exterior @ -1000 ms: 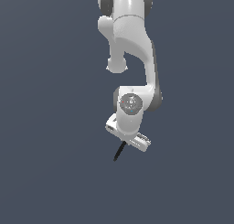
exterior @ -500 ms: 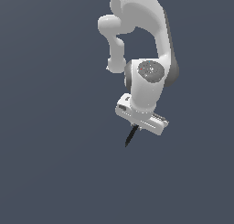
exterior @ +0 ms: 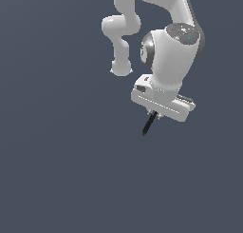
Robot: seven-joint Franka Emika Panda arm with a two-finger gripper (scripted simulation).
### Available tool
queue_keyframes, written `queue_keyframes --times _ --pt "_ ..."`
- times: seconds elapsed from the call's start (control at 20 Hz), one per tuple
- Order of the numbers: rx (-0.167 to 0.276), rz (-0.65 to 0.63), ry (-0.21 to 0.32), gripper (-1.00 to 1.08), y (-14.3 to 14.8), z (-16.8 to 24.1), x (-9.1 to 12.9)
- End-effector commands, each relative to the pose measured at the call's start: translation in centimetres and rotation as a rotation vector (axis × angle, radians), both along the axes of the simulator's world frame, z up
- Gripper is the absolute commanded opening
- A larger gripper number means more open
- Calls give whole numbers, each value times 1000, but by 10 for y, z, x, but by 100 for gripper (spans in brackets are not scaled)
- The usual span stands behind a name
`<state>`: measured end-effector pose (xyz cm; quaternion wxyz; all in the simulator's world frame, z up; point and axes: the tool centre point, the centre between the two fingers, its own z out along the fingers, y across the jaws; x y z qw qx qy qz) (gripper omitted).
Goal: Pick up the object and move it to a goal position.
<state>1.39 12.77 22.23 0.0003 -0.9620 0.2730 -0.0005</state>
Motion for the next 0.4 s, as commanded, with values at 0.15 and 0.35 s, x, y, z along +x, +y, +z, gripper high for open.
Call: queue_keyframes --times 0.15,0.35 --pt "-1 -1 1 -100 12 24 -8" --pt "-1 -1 1 -100 15 28 -8"
